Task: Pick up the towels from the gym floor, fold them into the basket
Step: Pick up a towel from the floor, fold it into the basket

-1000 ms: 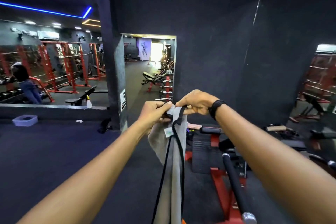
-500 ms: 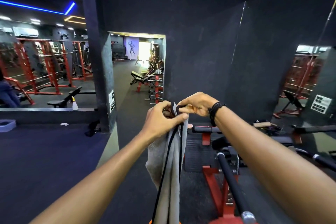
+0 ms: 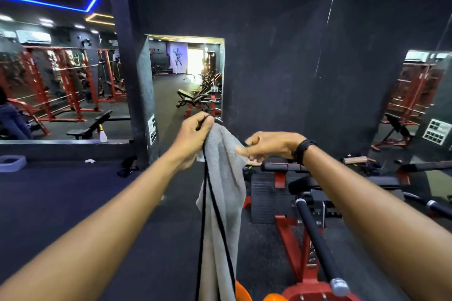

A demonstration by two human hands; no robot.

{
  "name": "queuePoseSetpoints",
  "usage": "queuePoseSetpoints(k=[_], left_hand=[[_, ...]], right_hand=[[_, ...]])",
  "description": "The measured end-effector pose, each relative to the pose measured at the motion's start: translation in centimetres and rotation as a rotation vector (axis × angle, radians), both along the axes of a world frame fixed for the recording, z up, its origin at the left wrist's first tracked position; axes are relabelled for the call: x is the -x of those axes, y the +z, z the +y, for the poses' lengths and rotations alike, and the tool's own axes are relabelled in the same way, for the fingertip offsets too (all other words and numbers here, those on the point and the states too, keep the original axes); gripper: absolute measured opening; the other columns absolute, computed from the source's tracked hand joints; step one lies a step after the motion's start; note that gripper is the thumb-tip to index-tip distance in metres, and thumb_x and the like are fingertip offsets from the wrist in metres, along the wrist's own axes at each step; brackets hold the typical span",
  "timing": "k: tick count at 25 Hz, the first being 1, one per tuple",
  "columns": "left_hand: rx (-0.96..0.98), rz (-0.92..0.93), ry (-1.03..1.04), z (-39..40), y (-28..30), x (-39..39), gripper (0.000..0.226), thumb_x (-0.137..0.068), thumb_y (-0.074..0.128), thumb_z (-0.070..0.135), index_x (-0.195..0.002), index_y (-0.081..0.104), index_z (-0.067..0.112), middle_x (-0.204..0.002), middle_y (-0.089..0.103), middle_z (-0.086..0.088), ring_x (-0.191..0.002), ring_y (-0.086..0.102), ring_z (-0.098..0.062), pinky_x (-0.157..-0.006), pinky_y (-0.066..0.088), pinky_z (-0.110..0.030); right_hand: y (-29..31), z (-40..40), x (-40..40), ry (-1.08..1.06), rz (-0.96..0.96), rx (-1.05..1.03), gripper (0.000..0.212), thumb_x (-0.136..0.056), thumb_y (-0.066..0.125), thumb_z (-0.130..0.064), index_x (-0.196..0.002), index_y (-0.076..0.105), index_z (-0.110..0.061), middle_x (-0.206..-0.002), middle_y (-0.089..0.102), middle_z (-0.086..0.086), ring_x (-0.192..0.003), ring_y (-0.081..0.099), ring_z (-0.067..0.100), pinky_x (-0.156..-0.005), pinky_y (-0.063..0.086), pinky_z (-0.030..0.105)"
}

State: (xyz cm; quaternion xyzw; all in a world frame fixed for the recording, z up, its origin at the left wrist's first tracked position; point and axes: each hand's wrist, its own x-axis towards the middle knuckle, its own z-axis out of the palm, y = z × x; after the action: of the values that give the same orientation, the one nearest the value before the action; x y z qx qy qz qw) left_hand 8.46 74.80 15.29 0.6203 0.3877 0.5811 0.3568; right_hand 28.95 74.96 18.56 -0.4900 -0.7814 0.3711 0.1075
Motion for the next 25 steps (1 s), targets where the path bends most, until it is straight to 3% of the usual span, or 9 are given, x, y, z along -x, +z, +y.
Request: queuePoseSetpoints(k=[3, 6, 8, 10, 13, 16, 19, 22, 25], left_hand=[[0.044, -0.158, 0.026, 0.7, 2.5, 2.2, 0.026, -0.101, 0.044, 0.02, -0.079, 0.057, 0.016, -0.076, 0.056, -0.004, -0.063, 0.048, -0.009, -0.053, 0.041, -0.019], [0.041, -0.209, 0.107, 1.5, 3.6, 5.0, 0.026, -0.1, 0.045, 0.02, -0.077, 0.058, 0.02, -0.07, 0.057, 0.003, -0.057, 0.05, -0.005, -0.049, 0.042, -0.017], [-0.02, 0.002, 0.274, 2.2, 2.9, 7.4, 0.022, -0.099, 0.049, 0.019, -0.08, 0.059, 0.018, -0.071, 0.056, 0.003, -0.066, 0.05, -0.008, -0.056, 0.041, -0.02], [-0.092, 0.273, 0.484, 2.8, 1.6, 10.0, 0.014, -0.095, 0.055, 0.02, -0.084, 0.062, 0.016, -0.076, 0.059, -0.002, -0.075, 0.049, -0.012, -0.063, 0.037, -0.024], [-0.118, 0.361, 0.57, 2.7, 0.7, 11.9, 0.01, -0.092, 0.06, 0.019, -0.088, 0.066, 0.012, -0.076, 0.059, -0.005, -0.074, 0.049, -0.014, -0.061, 0.036, -0.025], [-0.147, 0.335, 0.623, 2.8, 1.0, 11.7, 0.013, -0.092, 0.06, 0.02, -0.093, 0.067, 0.009, -0.082, 0.061, -0.005, -0.078, 0.051, -0.014, -0.067, 0.035, -0.026], [-0.174, 0.451, 0.604, 2.5, 1.3, 11.6, 0.014, -0.091, 0.062, 0.02, -0.094, 0.068, 0.008, -0.085, 0.065, -0.004, -0.079, 0.056, -0.016, -0.069, 0.039, -0.026], [-0.219, 0.466, 0.579, 2.3, 1.7, 11.4, 0.008, -0.091, 0.062, 0.019, -0.091, 0.067, 0.013, -0.084, 0.064, -0.001, -0.08, 0.056, -0.014, -0.067, 0.042, -0.026], [-0.209, 0.472, 0.591, 2.7, 1.7, 11.0, 0.01, -0.091, 0.063, 0.02, -0.093, 0.068, 0.012, -0.084, 0.064, -0.001, -0.081, 0.055, -0.014, -0.068, 0.037, -0.024]], right_hand=[[-2.0, 0.8, -1.5, 0.078, -0.465, -0.095, 0.035, -0.071, 0.079, -0.05, -0.063, 0.062, -0.02, -0.055, 0.051, -0.013, -0.052, 0.043, 0.008, -0.054, 0.036, 0.022], [-2.9, 1.5, -3.3, 0.0, -0.569, -0.141, 0.04, -0.066, 0.082, -0.051, -0.061, 0.058, -0.02, -0.046, 0.051, -0.014, -0.045, 0.044, 0.003, -0.05, 0.036, 0.021], [-1.5, 1.8, -4.4, -0.076, -0.457, -0.326, 0.049, -0.068, 0.082, -0.049, -0.056, 0.047, -0.017, -0.045, 0.041, -0.01, -0.04, 0.035, 0.005, -0.045, 0.029, 0.023], [0.4, 2.4, -5.4, -0.123, -0.105, -0.477, 0.053, -0.068, 0.079, -0.05, -0.056, 0.042, -0.013, -0.051, 0.032, -0.006, -0.045, 0.028, 0.006, -0.046, 0.022, 0.026], [2.1, 3.0, -5.6, -0.142, 0.364, -0.474, 0.046, -0.073, 0.078, -0.04, -0.057, 0.05, -0.007, -0.057, 0.038, 0.002, -0.056, 0.033, 0.012, -0.05, 0.024, 0.025], [2.3, 3.4, -4.6, -0.144, 0.506, -0.448, 0.04, -0.068, 0.081, -0.038, -0.061, 0.056, -0.008, -0.061, 0.048, 0.007, -0.058, 0.043, 0.014, -0.051, 0.032, 0.022], [2.4, 3.9, -4.9, -0.178, 0.606, -0.441, 0.054, -0.055, 0.087, -0.048, -0.069, 0.061, -0.003, -0.07, 0.055, 0.014, -0.069, 0.051, 0.022, -0.057, 0.041, 0.028], [3.0, 3.8, -5.6, -0.176, 0.601, -0.449, 0.052, -0.049, 0.089, -0.05, -0.066, 0.059, -0.011, -0.068, 0.06, 0.009, -0.067, 0.056, 0.019, -0.055, 0.045, 0.024], [3.2, 3.5, -5.8, -0.162, 0.634, -0.464, 0.044, -0.051, 0.088, -0.039, -0.068, 0.055, -0.015, -0.066, 0.062, 0.005, -0.064, 0.057, 0.015, -0.053, 0.047, 0.021]])
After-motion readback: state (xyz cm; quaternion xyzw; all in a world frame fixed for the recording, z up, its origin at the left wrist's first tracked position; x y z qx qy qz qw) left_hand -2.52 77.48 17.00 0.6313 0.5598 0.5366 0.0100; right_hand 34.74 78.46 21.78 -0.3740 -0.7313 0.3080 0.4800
